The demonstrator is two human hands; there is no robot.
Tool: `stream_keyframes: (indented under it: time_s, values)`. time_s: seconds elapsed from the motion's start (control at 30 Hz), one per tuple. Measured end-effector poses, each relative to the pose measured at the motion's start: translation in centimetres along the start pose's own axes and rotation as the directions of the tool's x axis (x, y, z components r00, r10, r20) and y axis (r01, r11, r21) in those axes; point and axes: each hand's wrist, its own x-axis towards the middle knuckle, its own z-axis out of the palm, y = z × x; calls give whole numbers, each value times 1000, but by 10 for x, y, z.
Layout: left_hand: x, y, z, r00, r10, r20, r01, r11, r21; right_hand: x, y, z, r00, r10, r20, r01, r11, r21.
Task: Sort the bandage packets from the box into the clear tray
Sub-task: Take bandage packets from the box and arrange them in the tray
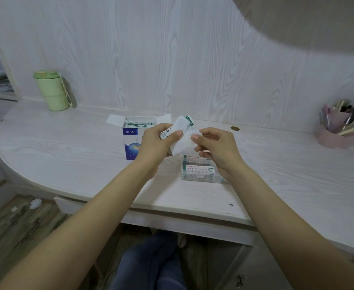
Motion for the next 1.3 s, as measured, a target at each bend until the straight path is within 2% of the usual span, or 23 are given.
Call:
stream_keyframes:
  time_s: [0.1,0.23,0.37,0.53,0.67,0.77,0.87,0.97,1.03,1.1,1.3]
  values:
    - [1,-1,-3,999,-33,12,33,998,-56,0,-1,-3,999,3,-37,0,996,87]
    - [0,-1,-4,1000,1,28,-1,1000,-6,3,4,-8,993,1,-116,13,992,122]
    - [1,0,-4,999,37,18,-37,999,16,3,6,-11,994,26,-103,-14,994,112]
    - [3,-1,-3,1000,10,-4,-10,1000,-3,4,4,-12,996,45,-74,-39,995,89]
    - [7,-3,-7,997,-14,-80,8,997,-72,7,3,-19,995,95,-42,-84,972,219]
    - [11,-6,-11,993,-17,-117,7,996,-84,12,4,-24,998,68,-10,-63,962,265]
    - [15,-6,-11,991,-19,-134,7,996,-94,21,6,-28,998,42,-52,-32,984,178]
    - [15,-4,-8,993,-20,-113,6,993,-119,29,10,-31,997,-48,-65,39,991,-128]
    - [16,-5,-7,995,-17,-102,5,993,-116,34,13,-34,994,-85,-63,61,947,-316]
    - [16,-7,-7,995,-19,-96,8,994,-109,37,15,-36,994,-98,-55,66,903,-425]
    - [15,-10,-9,995,-24,-98,17,997,-76,39,22,-34,999,-29,37,46,789,-612]
